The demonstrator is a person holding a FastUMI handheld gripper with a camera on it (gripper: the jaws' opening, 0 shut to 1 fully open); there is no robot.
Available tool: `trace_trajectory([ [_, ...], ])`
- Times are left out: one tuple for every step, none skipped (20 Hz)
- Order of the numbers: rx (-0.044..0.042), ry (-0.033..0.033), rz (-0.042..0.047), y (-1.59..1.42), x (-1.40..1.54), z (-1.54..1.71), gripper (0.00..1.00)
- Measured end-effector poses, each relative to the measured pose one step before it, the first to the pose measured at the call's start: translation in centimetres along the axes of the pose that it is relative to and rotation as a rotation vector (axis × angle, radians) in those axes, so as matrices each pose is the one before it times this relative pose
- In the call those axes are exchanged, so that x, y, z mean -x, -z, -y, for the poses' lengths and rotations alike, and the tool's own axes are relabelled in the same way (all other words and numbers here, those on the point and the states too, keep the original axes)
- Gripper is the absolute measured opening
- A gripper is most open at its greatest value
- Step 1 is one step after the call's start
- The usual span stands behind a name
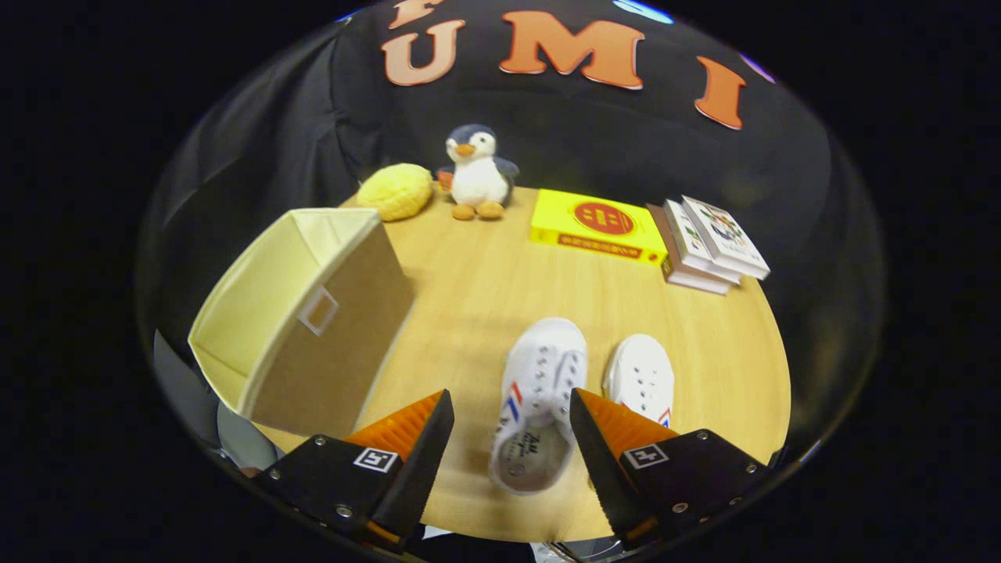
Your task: Open the storage box then place both shoes into the box .Put the left shoe in first, then the right shoe, with the right side of both shoes facing outward in a uniform manner.
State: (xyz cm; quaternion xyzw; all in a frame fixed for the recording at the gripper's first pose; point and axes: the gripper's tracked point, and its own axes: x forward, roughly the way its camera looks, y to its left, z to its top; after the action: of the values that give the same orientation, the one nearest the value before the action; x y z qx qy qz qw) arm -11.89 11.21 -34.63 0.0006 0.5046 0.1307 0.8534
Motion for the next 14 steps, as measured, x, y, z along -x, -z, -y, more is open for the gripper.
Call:
trace_trajectory([
  [-0.00811,0.01671,-0.01286,1.307,-0.56,1.001,0.88],
  [-0.00325,0.01338,-0.01542,1.09,-0.401,0.826,0.87],
  [0.00119,0.01432,-0.00326,0.713,-0.465,0.642,0.86],
  [0.01151,0.01303,-0.00457,0.489,-0.475,0.657,0.85],
  [0.01665,0.0107,-0.00815,0.494,-0.589,0.41,0.83],
  [0.02053,0.01107,-0.00349,0.332,-0.572,0.482,0.81],
  [0.01969,0.01185,-0.00904,0.54,-0.481,0.327,0.77],
  [0.01738,0.00606,-0.00564,0.262,-0.676,0.188,0.75],
  [0.01384,0.01234,0.00103,0.209,-0.683,0.186,0.71],
  [0.00909,-0.0054,0.00049,0.061,-0.373,-0.06,0.69],
  [-0.001,-0.01218,0.00929,-0.198,-0.413,-0.438,0.65],
  [0.00399,-0.00908,0.0014,-0.043,-0.328,-0.234,0.63],
  [0.0071,-0.00431,0.00598,-0.246,-0.263,0.006,0.59],
  [0.00218,-0.00945,0.01073,-0.391,-0.391,-0.318,0.54],
])
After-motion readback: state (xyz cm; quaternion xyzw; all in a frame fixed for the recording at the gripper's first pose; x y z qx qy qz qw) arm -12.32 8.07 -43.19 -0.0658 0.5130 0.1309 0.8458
